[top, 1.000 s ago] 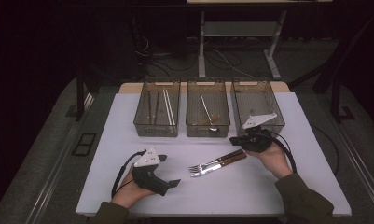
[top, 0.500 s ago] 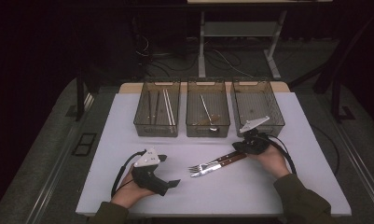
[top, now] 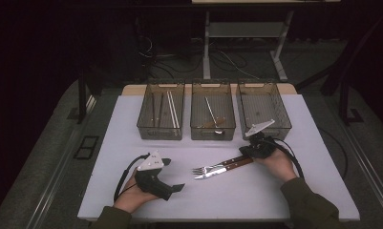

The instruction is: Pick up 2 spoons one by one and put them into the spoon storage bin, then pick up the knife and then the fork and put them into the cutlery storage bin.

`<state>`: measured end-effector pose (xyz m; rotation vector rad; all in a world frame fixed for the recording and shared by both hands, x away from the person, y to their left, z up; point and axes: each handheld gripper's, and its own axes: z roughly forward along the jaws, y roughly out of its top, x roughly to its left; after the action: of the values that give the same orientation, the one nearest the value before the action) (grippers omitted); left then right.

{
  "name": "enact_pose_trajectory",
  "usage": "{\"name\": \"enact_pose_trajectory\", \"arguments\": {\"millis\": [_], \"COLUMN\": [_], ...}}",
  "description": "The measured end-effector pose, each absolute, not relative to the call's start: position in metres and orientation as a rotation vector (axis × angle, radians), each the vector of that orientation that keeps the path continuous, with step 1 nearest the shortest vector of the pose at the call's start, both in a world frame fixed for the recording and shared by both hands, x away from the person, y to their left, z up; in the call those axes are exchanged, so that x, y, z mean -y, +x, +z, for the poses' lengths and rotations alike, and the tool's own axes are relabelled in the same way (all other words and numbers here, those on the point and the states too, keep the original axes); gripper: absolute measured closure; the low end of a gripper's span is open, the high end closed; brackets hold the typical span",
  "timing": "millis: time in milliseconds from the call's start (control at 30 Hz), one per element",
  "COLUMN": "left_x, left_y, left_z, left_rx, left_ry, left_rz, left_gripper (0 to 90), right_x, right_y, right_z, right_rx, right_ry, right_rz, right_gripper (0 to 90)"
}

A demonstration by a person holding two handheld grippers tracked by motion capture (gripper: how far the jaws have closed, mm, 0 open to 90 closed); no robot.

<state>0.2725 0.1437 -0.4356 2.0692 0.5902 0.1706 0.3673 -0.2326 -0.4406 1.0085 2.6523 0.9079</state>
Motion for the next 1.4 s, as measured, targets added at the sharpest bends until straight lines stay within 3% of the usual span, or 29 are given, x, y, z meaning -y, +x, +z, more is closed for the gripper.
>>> {"name": "enact_pose_trajectory", "arguments": {"millis": [1400], "left_x": [-0.149], "left_y": [0.272], "left_z": [-0.435], "left_rx": [-0.571], "left_ry": [2.068], "left_rz": [0.154], "left_gripper": [0.0], "right_x": [0.224], "right_y": [0.326], "right_z": [-0.432], "right_rx": [-2.848], "right_ry": [0.810], "right_rz": [0.789], "right_gripper": [89.8]}}
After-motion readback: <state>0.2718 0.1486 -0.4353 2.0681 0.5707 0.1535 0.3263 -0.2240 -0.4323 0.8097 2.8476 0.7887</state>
